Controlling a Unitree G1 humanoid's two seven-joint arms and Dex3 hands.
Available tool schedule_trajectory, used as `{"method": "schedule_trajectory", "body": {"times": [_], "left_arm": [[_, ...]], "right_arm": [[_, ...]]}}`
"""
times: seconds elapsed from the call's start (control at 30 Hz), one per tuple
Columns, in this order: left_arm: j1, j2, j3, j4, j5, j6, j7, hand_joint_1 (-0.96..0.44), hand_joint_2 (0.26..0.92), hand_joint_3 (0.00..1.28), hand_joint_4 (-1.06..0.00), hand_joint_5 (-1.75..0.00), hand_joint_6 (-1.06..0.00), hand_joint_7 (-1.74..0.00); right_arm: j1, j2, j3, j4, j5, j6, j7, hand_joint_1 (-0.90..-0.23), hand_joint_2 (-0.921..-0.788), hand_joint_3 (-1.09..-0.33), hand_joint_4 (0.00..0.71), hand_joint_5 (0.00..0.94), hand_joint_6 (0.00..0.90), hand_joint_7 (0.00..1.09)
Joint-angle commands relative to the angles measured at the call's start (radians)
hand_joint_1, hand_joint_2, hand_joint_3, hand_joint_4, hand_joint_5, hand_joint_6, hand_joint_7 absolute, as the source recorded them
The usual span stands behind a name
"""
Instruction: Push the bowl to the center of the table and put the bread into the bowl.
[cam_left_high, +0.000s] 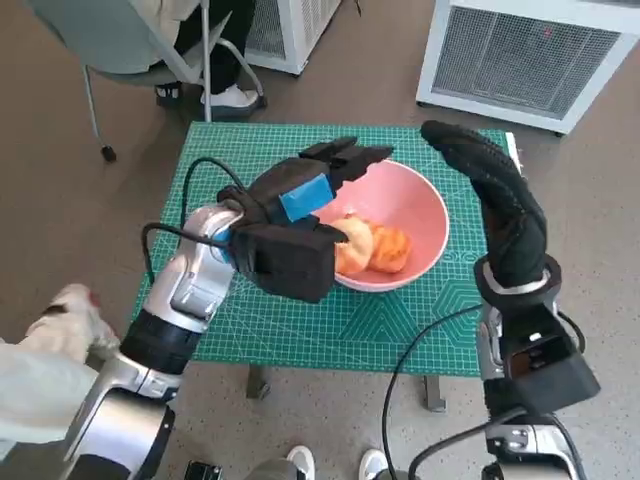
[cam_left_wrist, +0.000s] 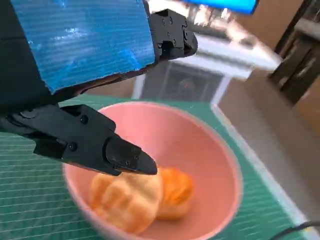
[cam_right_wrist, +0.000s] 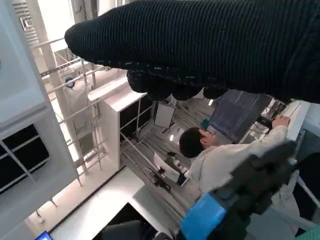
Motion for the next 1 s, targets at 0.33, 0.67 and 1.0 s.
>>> {"method": "schedule_trajectory", "body": {"times": [0.33, 0.67, 1.0], "left_arm": [[0.061, -0.034, 0.170, -0.012, -0.203, -0.154, 0.100, -0.38, 0.920, 0.09, -0.27, -0.04, -0.31, -0.33], [0.175, -0.190, 0.295, -0.103, -0.398, -0.331, 0.237, -0.38, 0.921, 0.26, -0.30, -0.02, -0.26, -0.26], [0.208, -0.228, 0.325, -0.109, -0.431, -0.449, 0.272, -0.37, 0.921, 0.36, -0.31, -0.01, -0.25, -0.28]], "right_arm": [[-0.033, 0.003, -0.018, 0.022, -0.009, 0.023, -0.025, -0.562, -0.921, -0.798, 0.153, 0.400, -0.001, 0.73], [-0.076, 0.016, -0.042, 0.020, -0.049, 0.072, -0.101, -0.558, -0.921, -0.811, 0.218, 0.251, -0.001, 0.73], [-0.103, 0.040, -0.036, -0.009, -0.057, 0.119, -0.140, -0.554, -0.921, -0.822, 0.240, 0.206, -0.001, 0.73]]}}
